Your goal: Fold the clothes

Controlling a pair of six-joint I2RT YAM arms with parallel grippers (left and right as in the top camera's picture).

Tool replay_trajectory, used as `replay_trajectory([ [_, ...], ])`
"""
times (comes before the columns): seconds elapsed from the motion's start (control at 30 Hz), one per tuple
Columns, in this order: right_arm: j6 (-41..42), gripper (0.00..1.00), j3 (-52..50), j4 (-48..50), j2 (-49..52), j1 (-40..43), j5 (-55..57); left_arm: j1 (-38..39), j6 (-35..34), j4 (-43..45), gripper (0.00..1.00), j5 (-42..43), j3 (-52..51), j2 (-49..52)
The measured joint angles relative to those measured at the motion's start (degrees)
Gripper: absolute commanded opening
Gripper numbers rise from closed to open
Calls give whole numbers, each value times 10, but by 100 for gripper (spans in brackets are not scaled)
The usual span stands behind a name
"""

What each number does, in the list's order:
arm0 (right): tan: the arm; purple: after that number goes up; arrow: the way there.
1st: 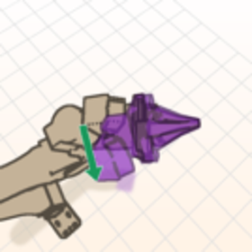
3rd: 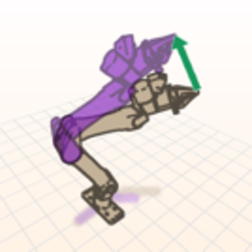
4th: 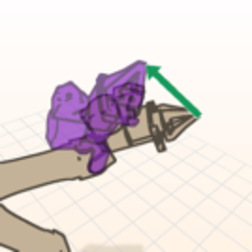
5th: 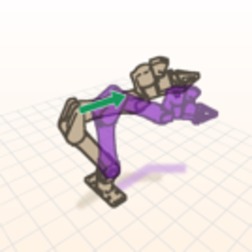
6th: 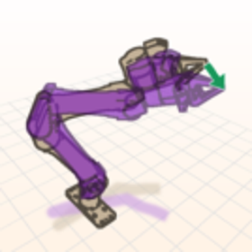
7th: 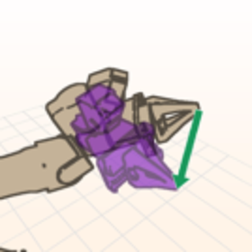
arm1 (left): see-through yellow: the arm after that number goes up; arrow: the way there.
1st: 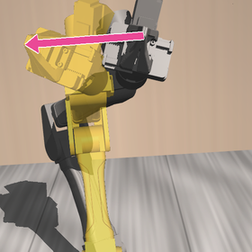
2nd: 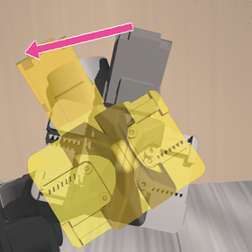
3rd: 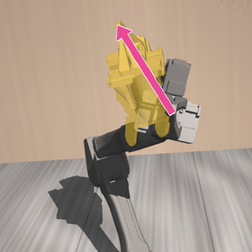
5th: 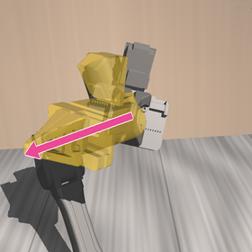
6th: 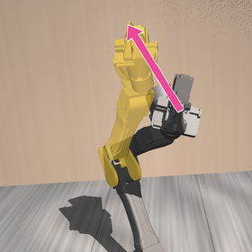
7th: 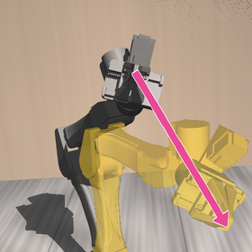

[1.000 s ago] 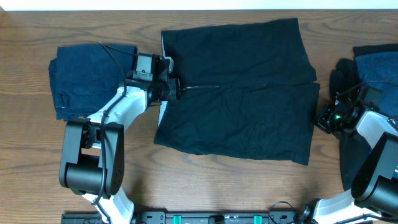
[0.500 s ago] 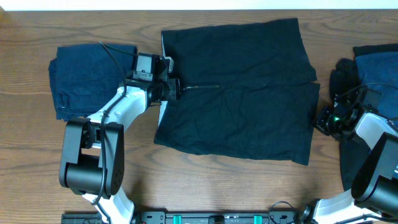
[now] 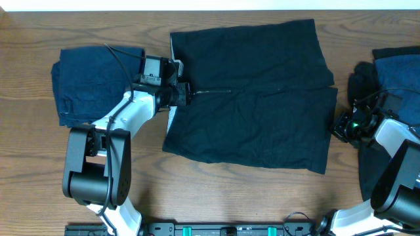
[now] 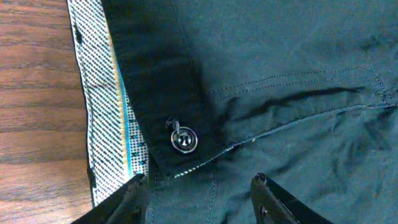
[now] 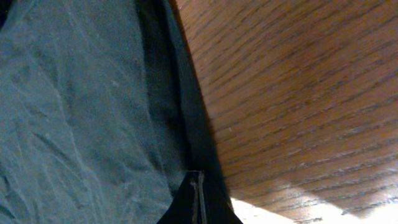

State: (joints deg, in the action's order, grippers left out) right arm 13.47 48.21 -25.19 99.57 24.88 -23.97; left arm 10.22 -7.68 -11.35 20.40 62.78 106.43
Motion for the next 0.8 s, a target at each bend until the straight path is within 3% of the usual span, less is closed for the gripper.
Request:
replay_trajectory([
  [0.63,6,1,0,2,0,0,1,0,0,23,59,-33,0,35],
  [0.8,6,1,0,3,0,0,1,0,-4,27,44,-22,0,35],
])
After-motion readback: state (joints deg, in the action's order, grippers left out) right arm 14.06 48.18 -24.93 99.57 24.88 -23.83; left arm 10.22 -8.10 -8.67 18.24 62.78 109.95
